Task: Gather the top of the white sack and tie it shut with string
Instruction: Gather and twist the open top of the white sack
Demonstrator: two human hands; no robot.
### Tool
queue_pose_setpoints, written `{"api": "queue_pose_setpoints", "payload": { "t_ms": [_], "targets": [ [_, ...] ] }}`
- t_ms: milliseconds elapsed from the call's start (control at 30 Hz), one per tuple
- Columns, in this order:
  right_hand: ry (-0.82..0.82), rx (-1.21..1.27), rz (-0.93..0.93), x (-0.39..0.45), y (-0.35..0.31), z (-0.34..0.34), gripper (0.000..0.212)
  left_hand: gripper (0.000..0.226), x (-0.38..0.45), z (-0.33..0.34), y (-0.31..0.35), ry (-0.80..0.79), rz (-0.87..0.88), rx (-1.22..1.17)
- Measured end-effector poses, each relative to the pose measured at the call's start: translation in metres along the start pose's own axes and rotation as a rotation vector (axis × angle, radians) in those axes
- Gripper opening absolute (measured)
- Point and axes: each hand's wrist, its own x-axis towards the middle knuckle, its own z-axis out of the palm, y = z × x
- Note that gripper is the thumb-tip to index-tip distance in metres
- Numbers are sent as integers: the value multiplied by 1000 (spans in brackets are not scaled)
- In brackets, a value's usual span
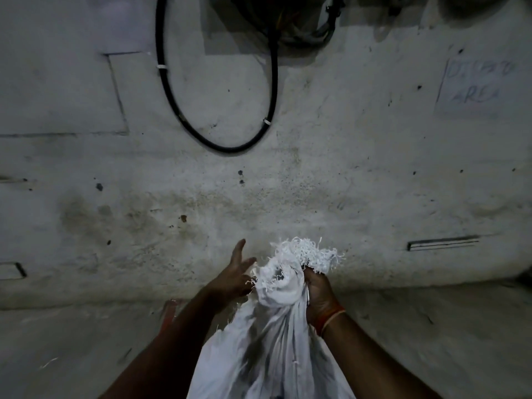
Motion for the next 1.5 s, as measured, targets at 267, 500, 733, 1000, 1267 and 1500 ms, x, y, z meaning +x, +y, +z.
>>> {"api": "queue_pose_setpoints", "payload": {
  "t_ms": [267,500,733,1000,1267,1500],
  "targets": [
    [-212,98,40,7,-2,-7,95,8,1,11,14,-209,-37,396],
    [-190,212,3,8,2,1,57,15,12,20,22,219,72,-58],
    [8,115,-73,24,16,2,87,18,13,11,15,252,86,-315],
    [113,-217,-163,33,27,30,41,21,18,41,17,250,135,-322],
    [116,-115,-259,40,28,28,50,36,1,40,2,305,153,-226],
    [150,-355,-340,39,29,32,39,92,-20,38,-34,122,302,15]
  ]
}}
